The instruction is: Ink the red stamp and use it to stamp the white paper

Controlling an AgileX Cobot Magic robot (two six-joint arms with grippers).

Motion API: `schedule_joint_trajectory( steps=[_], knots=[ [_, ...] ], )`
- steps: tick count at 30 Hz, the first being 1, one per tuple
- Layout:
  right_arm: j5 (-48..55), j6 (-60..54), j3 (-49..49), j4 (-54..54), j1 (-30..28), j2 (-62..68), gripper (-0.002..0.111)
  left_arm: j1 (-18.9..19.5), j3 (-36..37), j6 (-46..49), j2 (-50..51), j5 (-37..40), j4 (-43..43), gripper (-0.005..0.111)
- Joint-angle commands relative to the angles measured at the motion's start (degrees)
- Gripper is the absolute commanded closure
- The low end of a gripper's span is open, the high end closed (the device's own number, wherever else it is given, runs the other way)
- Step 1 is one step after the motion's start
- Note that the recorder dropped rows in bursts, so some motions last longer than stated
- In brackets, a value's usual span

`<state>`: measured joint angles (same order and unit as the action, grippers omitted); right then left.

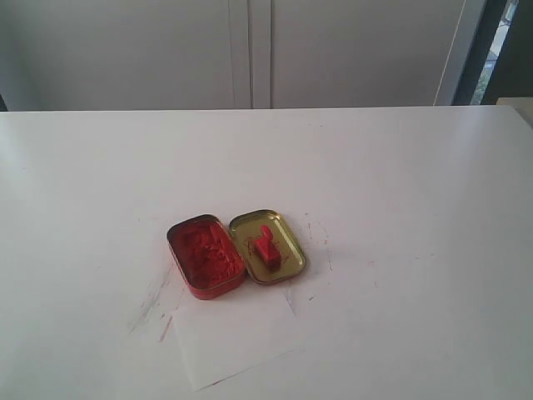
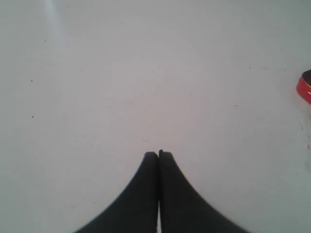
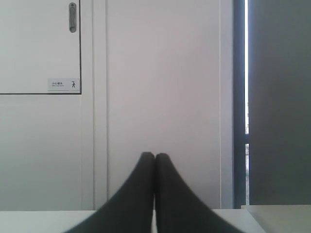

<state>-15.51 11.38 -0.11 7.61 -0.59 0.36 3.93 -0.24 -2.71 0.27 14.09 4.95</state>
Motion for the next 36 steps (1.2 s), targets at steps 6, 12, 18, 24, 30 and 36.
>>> schedule_joint_trajectory(
  steps=[6, 12, 18, 24, 30, 36],
  knots=[
    [0.1, -1.0, -0.6, -0.1, -0.1, -0.4, 0.108, -0.1, 0.2, 0.0, -0.3, 0.4, 0.5, 0.107],
    [18.9, -1.0, -10.7, -0.1, -0.1, -0.4, 0.108, -0.1, 0.2, 0.0, -0.3, 0.4, 0.5, 0.107],
    [29.6, -1.0, -17.6, 0.0, -0.1, -0.4, 0.108, -0.1, 0.2, 0.0, -0.3, 0.4, 0.5, 0.107],
    [35.8, -1.0, -21.4, 0.0, -0.1, 0.3, 0.108, -0.1, 0.2, 0.0, -0.3, 0.4, 0.5, 0.107],
    [43.7, -0.5, -27.2, -0.3, -0.1, 8.3, 0.108, -0.1, 0.2, 0.0, -0.3, 0.4, 0.5, 0.107],
    [51.3, -0.5, -34.6, -1.7, -0.1, 17.3, 0.108, -0.1, 0.2, 0.0, -0.3, 0.4, 0.5, 0.107]
  ],
)
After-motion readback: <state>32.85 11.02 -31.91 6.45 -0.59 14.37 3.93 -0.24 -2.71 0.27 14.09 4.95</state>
